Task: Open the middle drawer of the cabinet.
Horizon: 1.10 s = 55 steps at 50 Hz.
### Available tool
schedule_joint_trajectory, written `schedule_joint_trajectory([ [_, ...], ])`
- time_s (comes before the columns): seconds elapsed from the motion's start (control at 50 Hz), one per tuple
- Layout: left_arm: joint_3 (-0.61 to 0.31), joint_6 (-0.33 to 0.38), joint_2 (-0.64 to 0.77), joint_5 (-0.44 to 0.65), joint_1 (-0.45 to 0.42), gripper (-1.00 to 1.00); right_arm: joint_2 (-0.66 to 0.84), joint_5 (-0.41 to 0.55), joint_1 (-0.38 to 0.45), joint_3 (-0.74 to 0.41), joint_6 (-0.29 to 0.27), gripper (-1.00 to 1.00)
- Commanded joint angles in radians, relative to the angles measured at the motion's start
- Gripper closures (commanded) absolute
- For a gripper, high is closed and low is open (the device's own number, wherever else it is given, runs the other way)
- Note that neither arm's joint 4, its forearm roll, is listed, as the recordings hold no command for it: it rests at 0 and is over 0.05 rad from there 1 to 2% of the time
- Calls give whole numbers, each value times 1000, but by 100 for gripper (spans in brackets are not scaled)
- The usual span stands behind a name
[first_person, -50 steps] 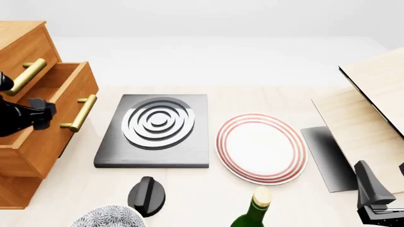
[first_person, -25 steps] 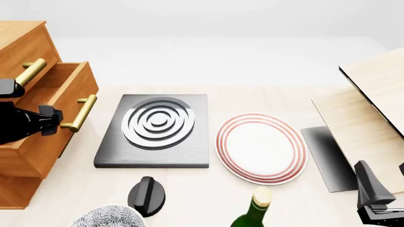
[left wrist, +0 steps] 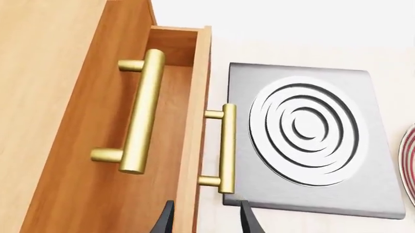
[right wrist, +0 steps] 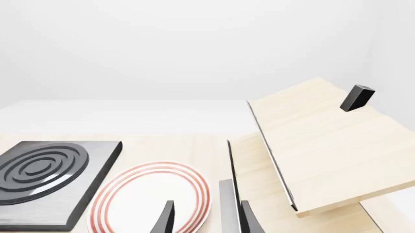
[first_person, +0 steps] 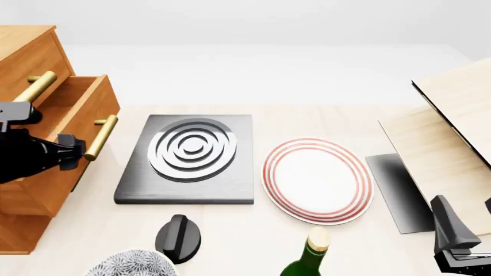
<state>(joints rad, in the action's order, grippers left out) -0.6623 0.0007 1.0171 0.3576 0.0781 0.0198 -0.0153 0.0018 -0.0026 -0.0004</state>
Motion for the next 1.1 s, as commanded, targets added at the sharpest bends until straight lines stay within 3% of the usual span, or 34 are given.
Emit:
schedule_joint_trajectory([
  [0.02, 15, -16, 9, -6, -16, -100, -4, 4, 0, 0, 0, -100],
  [1.1, 28, -12, 38, -45, -126, -100, -4, 4, 0, 0, 0, -100],
])
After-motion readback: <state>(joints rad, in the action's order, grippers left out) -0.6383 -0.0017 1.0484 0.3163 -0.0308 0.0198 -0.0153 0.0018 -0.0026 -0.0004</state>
